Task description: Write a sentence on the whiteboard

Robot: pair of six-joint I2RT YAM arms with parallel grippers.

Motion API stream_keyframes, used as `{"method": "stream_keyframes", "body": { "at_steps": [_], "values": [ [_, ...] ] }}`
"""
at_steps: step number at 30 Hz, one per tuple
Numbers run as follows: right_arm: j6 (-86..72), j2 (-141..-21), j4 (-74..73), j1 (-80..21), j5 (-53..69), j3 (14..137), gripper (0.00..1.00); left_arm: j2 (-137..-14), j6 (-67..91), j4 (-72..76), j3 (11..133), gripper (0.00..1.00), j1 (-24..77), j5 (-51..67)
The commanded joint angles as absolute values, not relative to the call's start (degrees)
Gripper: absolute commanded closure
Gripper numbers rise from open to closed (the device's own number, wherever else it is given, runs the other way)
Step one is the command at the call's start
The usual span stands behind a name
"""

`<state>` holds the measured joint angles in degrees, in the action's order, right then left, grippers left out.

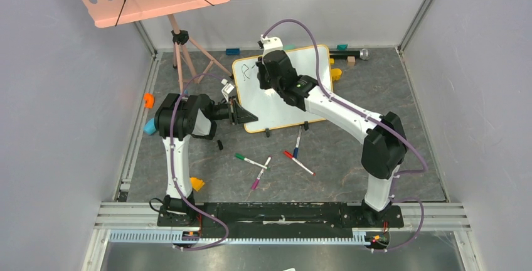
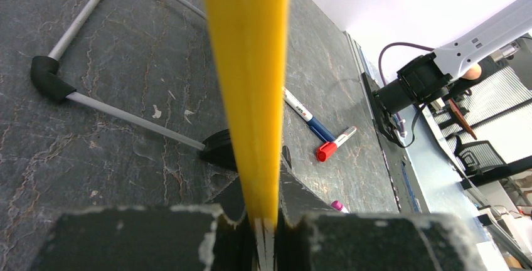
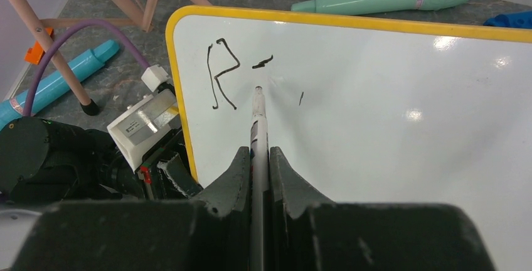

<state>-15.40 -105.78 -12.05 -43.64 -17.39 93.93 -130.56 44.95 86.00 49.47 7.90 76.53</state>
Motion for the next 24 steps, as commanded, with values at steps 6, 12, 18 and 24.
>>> {"method": "stream_keyframes", "body": {
  "at_steps": [6, 12, 18, 24],
  "values": [
    [-14.4, -108.52, -11.16, -43.2, -17.54, 98.54, 1.0, -132.76, 40.59, 89.21, 48.34, 0.98, 9.43, 82.29],
    [-14.15, -109.46, -11.72, -42.9, -17.81, 99.76, 1.0, -132.85, 40.61, 89.21, 48.36, 0.98, 9.46, 82.28],
    [-14.38, -109.96, -12.77, -42.73, -17.84, 99.37, 1.0, -132.88, 40.62, 89.21, 48.42, 0.98, 9.41, 82.35],
    [-14.82, -109.0, -12.7, -42.76, -17.71, 97.66, 1.0, -132.8, 40.61, 89.21, 48.34, 0.98, 9.46, 82.36]
  ]
}}
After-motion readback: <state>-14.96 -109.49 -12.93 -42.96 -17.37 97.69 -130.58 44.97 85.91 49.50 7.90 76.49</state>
